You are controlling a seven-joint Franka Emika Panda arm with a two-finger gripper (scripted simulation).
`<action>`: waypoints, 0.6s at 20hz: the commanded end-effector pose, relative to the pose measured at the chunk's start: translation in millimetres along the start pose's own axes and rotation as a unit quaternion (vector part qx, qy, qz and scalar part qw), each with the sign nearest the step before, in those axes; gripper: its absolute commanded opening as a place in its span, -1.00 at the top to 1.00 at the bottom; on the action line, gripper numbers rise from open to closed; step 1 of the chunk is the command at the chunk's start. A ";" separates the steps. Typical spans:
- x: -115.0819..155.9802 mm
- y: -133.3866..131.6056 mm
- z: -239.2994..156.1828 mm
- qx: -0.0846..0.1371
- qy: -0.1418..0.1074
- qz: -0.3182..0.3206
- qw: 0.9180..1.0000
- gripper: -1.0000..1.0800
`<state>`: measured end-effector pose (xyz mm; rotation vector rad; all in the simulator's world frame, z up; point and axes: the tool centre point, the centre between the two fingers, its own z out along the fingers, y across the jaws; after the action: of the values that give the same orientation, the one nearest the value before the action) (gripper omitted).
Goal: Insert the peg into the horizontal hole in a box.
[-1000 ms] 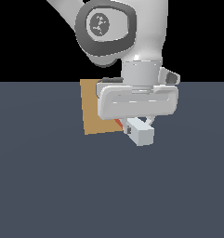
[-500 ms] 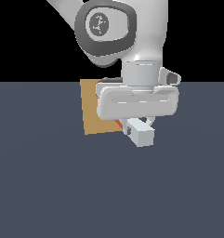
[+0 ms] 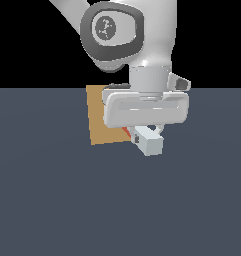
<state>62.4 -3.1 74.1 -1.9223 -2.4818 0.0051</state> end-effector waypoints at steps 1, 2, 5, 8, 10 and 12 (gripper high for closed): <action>13.4 1.2 -2.0 -0.002 0.000 -0.001 1.000 1.00; 20.4 1.0 -2.3 -0.002 0.000 -0.001 1.000 1.00; 46.8 0.7 -2.6 -0.002 0.000 -0.001 1.000 1.00; 72.7 0.6 -3.1 -0.003 0.000 -0.001 1.000 1.00; 85.3 0.8 -3.4 -0.003 0.000 -0.001 1.000 1.00; 94.1 1.2 -3.7 -0.003 -0.001 -0.001 1.000 1.00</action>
<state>40.7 81.8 75.8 -1.9172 -2.4880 0.0011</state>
